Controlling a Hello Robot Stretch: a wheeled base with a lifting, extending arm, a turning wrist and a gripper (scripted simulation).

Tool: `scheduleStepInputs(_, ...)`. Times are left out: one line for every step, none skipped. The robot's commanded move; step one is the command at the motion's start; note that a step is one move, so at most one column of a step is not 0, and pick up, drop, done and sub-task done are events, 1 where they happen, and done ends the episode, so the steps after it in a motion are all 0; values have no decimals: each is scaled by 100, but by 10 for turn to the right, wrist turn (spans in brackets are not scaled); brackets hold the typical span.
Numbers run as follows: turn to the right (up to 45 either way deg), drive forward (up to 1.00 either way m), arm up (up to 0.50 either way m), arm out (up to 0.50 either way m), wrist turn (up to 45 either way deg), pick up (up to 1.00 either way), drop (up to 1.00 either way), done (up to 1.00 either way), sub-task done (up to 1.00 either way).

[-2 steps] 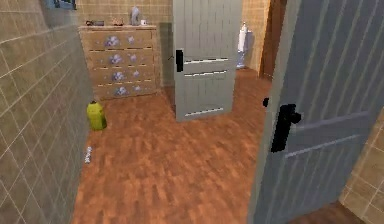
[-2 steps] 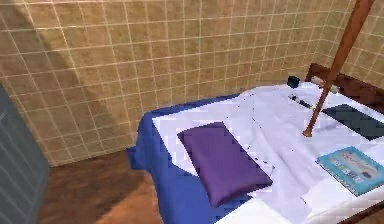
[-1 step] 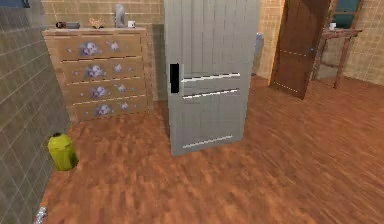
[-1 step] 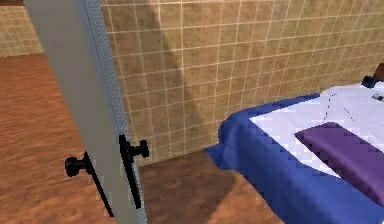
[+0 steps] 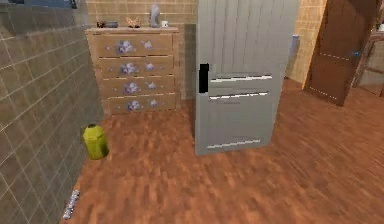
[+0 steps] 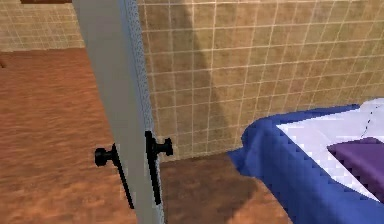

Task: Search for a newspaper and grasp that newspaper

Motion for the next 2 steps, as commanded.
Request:
scheduleStepInputs(0, 75, 0, 0, 0, 0, 0, 0, 0)
scheduleStepInputs(450, 0, 0, 0, 0, 0, 0, 0, 0)
